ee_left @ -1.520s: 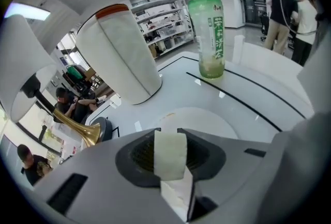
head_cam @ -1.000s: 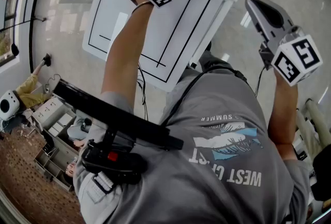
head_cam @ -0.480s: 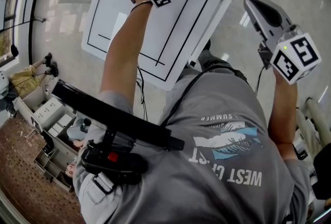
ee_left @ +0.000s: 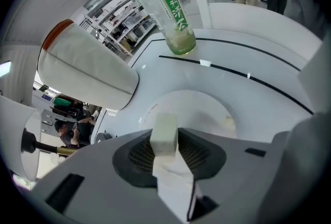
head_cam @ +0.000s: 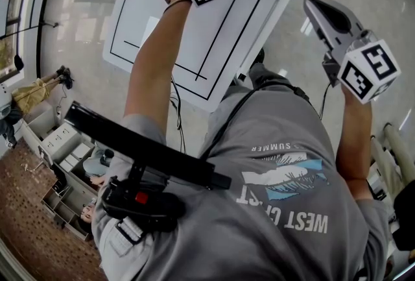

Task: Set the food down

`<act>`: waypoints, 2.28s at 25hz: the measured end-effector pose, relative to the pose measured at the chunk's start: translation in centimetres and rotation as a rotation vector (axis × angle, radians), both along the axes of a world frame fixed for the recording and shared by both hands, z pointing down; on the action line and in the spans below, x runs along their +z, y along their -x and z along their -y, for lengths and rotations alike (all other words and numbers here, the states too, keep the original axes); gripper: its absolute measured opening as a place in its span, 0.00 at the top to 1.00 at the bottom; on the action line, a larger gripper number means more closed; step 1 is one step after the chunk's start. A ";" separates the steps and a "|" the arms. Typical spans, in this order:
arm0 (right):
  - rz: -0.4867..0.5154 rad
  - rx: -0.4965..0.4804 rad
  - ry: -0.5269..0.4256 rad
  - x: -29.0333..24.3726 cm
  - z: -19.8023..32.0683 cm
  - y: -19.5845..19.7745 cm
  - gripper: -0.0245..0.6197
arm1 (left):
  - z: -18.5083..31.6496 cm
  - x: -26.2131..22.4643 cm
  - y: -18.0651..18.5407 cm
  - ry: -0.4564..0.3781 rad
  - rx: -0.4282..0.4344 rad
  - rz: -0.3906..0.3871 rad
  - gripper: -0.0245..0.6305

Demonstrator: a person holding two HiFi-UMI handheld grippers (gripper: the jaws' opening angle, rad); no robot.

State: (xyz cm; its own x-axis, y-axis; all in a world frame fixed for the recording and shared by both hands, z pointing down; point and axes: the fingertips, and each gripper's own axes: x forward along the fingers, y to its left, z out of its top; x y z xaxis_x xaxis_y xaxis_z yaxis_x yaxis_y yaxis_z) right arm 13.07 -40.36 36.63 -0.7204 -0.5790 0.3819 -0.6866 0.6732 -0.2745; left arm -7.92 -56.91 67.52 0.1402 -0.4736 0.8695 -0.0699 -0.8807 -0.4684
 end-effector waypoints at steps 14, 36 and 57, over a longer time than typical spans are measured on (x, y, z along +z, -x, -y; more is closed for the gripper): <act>0.001 -0.001 0.019 0.5 -1.2 1.4 0.95 | -2.1 -0.6 -0.1 0.069 -0.030 -0.088 0.74; 0.008 -0.040 -0.001 -0.3 -3.3 5.0 0.95 | -3.7 -8.1 -0.7 -0.107 -0.010 -0.226 0.74; 0.067 -0.175 -0.215 -7.6 -9.6 12.6 0.95 | -14.6 -37.6 3.0 -0.318 -0.159 -1.050 0.75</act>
State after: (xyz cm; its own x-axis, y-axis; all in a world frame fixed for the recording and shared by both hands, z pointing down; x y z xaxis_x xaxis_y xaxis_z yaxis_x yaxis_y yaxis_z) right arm 0.46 -30.80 29.07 -0.8358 -0.5062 0.2125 -0.5401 0.8275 -0.1534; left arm -10.88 -42.27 29.91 0.6541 -0.7322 0.1898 -0.6665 -0.6765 -0.3133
